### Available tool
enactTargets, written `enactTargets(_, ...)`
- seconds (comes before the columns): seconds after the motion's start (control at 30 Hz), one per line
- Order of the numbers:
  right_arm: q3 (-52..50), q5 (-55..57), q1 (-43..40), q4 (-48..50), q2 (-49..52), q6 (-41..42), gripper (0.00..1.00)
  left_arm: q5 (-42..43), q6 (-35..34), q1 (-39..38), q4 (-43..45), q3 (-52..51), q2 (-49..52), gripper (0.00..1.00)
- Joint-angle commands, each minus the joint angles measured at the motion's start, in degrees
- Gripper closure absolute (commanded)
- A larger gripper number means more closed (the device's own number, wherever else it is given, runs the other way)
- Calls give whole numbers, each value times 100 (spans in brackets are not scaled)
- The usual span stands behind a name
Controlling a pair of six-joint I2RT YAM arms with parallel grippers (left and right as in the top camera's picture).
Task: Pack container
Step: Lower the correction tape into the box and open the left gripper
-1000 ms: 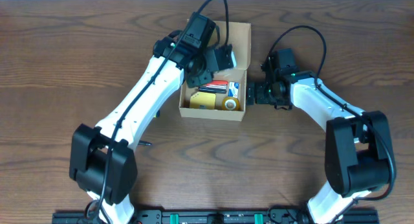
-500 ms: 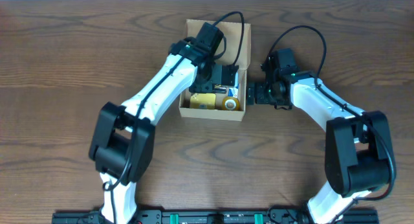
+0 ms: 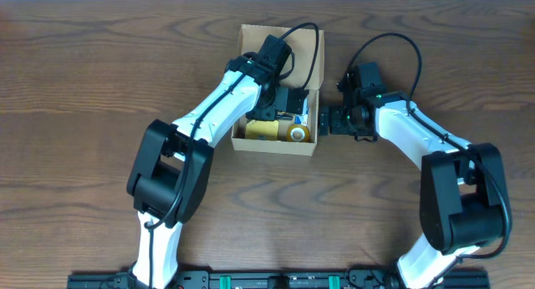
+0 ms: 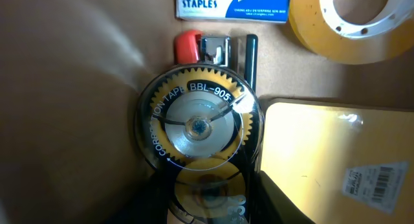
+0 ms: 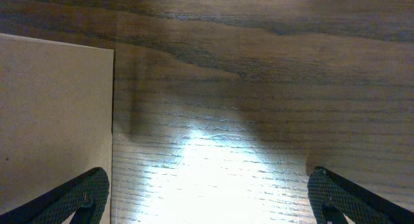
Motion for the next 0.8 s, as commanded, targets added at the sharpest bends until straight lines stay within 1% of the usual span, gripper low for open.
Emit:
enactTargets(0.0,-11,-26,-39,-4,7,-74,1,-87,101,0,0,24,63,76)
enactTargets(0.03,-11,-26,-39,-4,7,-74,1,-87,94,0,-7,26,63,71)
enactTargets(0.13,-11,-26,-39,-4,7,-74,1,-87,81,0,-11,26,61,65)
enactTargets(0.17,-11,-26,-39,-4,7,-74,1,-87,81,0,-11,24,61,50)
enactTargets(0.2,-11,-24,-39,-4,7,-74,1,-87,81,0,-7,24,61,5)
enactTargets(0.5,-11,-26,-39,-4,7,-74,1,-98,79,-2,13,26,55,5)
enactTargets(0.6,-11,-26,-39,-4,7,-74,1,-262,-114,-9,87,28,-17,5)
enactTargets(0.77,-11,-26,-39,-4,7,-74,1,-492,-232,-13,87,28,-315,5)
